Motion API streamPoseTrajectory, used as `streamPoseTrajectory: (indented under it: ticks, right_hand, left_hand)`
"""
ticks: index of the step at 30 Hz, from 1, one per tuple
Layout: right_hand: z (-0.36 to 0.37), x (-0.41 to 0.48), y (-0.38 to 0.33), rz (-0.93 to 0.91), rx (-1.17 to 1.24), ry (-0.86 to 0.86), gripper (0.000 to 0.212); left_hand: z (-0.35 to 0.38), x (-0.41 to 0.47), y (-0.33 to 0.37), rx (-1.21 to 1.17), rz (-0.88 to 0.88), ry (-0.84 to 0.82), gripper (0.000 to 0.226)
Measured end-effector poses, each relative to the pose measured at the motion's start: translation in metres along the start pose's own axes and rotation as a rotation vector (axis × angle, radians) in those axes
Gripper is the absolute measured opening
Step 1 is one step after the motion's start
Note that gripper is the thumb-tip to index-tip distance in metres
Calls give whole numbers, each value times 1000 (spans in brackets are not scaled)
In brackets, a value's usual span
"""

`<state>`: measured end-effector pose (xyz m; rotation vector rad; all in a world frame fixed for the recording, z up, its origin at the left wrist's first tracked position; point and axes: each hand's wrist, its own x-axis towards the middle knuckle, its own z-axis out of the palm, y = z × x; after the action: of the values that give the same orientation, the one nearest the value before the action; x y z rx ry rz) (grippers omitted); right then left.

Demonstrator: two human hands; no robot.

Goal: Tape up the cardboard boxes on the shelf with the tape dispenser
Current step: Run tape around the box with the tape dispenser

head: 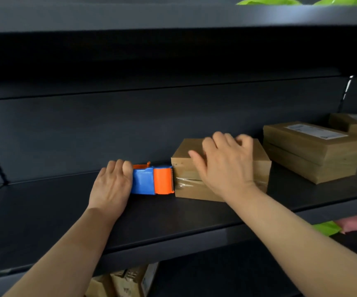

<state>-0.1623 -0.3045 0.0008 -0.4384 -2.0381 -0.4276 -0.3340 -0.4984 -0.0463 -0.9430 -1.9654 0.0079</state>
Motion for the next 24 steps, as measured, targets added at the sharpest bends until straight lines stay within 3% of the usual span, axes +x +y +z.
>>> streamPoseTrajectory:
  ticks: [5,10,13,17,19,24]
  right_hand:
    - [34,5,-53,-8,46,-91,35]
    - [42,6,-42,-50,138,73,33]
    - [35,8,-30,-17,252,72,37]
    - [25,11,-20,-8,248,-154,29]
    - [21,14,-16,-27,254,-301,37]
    - [15,13,-15,-10,307,-373,40]
  left_hand:
    - [0,-2,0,-15,7,4,44]
    - [-2,-2,-1,-53,17,7,39]
    - [-6,-3,2,-98,55,32,35]
    - [-10,-3,3,-141,46,48,37]
    - [-11,-3,4,-148,45,47,39]
    - [-12,-4,4,-79,14,23,30]
